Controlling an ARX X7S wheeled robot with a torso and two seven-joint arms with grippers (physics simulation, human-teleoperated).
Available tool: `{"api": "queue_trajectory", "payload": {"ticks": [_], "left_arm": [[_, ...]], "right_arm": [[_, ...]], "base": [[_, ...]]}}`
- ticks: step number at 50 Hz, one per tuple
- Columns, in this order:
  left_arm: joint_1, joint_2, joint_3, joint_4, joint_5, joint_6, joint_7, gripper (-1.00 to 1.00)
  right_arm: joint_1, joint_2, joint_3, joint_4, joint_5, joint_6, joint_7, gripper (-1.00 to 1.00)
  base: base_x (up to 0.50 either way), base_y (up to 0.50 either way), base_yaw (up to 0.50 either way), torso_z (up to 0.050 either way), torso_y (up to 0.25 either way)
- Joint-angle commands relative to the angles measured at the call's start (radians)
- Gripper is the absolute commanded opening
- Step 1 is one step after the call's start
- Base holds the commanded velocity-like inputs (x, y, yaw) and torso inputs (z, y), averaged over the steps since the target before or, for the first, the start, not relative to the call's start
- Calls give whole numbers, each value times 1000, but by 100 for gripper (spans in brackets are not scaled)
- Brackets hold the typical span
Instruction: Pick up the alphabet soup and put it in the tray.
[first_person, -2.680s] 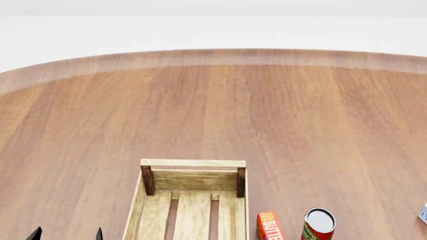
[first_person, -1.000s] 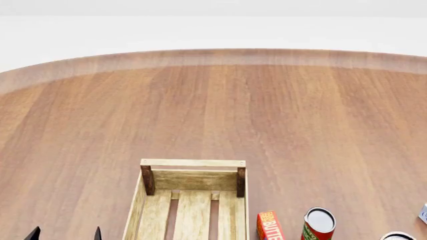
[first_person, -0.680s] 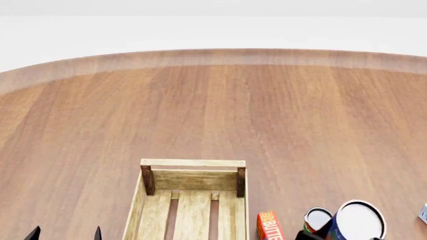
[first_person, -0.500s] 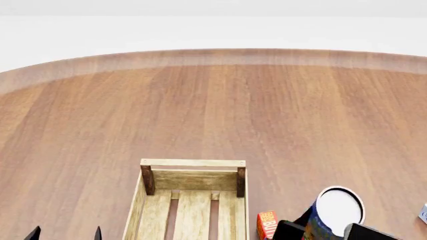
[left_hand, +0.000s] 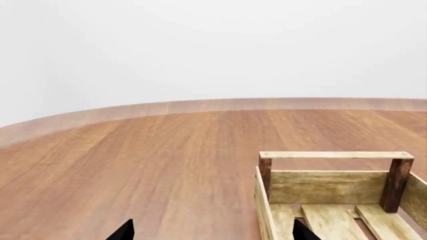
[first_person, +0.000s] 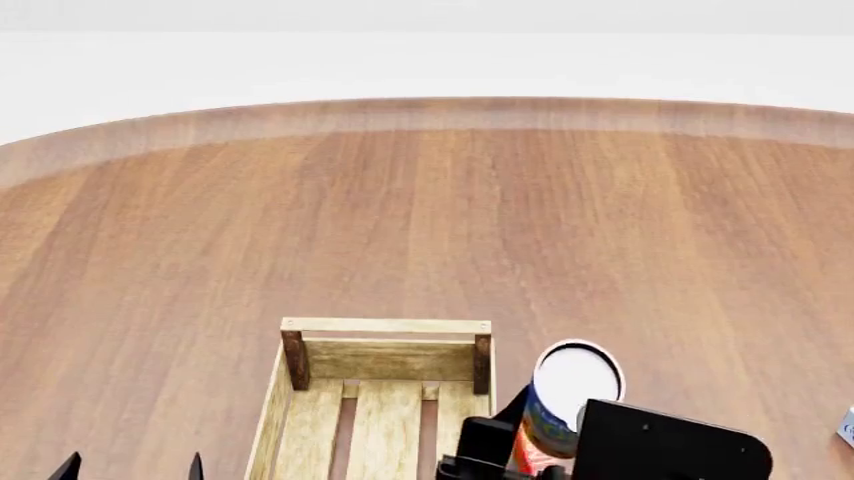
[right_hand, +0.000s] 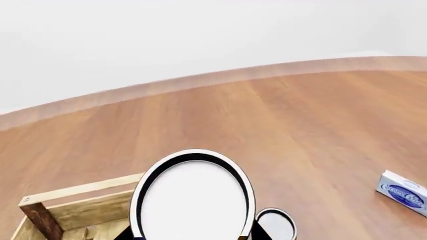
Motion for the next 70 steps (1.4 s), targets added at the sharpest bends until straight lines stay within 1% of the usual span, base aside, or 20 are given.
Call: {"api": "queue_trajectory", "payload": {"ticks": [1,10,25,32,44,55,70], "left_arm": [[-2,-3,4,0,-5,1,-3,100],[-2,-6,6,5,-10,-2,-7,100],[-3,-10,12,4,-12,2,-12,100],[-3,-12,14,3,-13,3,-13,100],[-3,-14,18,2,-16,7,-17,100],[-3,-16,21,1,-21,10,-19,100],[-5,-20,24,2,-29,9,-22,100]], "right_arm": [[56,-20,-84,82,-63,-25,-45,-100],[77,-34,-153,187,-106,-111,-119,-100],[147,-86,-286,499,-214,-278,-245,-100],[166,-104,-321,580,-232,-338,-290,-100],[218,-133,-363,684,-246,-363,-326,-100],[270,-158,-406,844,-268,-440,-389,-100],[318,-188,-451,970,-268,-498,-439,-100]], "base": [[0,0,0,0,0],[0,0,0,0,0],[0,0,0,1,1],[0,0,0,0,1],[0,0,0,0,1],[0,0,0,0,0],[0,0,0,0,1]]}}
